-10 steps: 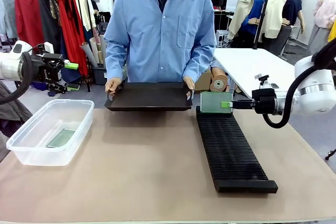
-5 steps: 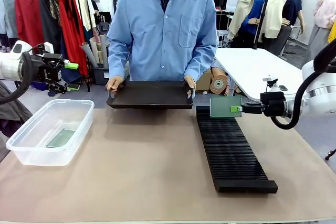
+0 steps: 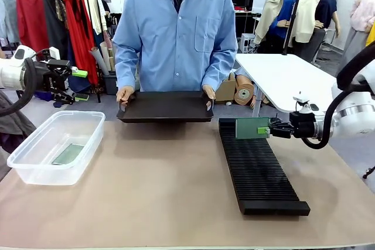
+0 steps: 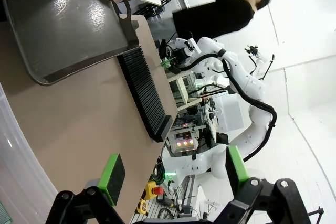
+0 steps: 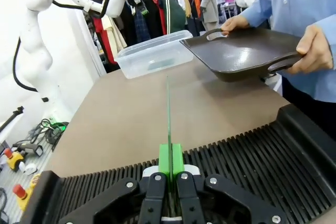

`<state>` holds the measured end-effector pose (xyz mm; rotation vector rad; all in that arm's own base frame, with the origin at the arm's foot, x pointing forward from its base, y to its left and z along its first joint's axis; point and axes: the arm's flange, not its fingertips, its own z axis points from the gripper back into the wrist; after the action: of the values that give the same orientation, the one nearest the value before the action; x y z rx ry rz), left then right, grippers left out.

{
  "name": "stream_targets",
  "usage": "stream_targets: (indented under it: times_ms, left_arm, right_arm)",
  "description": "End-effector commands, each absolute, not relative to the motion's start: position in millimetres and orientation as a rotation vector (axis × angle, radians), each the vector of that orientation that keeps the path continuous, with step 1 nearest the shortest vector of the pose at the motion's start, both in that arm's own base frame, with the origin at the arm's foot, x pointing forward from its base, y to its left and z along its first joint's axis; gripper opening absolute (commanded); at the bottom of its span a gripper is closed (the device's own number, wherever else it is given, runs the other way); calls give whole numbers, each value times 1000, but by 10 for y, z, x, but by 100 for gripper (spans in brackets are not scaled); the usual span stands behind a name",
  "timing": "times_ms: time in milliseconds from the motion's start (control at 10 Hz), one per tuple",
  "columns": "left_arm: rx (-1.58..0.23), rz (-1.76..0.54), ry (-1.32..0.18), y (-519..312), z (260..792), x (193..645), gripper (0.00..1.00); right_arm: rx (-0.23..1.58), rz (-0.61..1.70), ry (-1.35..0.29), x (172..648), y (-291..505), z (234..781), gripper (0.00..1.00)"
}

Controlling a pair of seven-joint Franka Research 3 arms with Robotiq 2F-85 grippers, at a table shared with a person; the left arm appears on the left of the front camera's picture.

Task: Sort PCBs into racks and boxes based on the side picked up.
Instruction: If the short side of the Blank PCB is picked up, insert it into the PCB Rack ; if the long side is picked up, place it in the Organizing box.

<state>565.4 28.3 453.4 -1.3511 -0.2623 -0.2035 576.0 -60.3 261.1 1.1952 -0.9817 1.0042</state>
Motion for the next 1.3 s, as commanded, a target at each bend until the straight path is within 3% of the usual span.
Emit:
stream_targets:
  times_ms: [0,1200]
  left_arm:
    - [-1349,-204,-268,289,4556,5646,100]
    - [-1349,-204,-268,289,4556,5646,100]
  right_arm:
    - [1233,1021,-1034,5839,-600,2539,0]
    - [1193,1008,-994,6057,-626,2146,0]
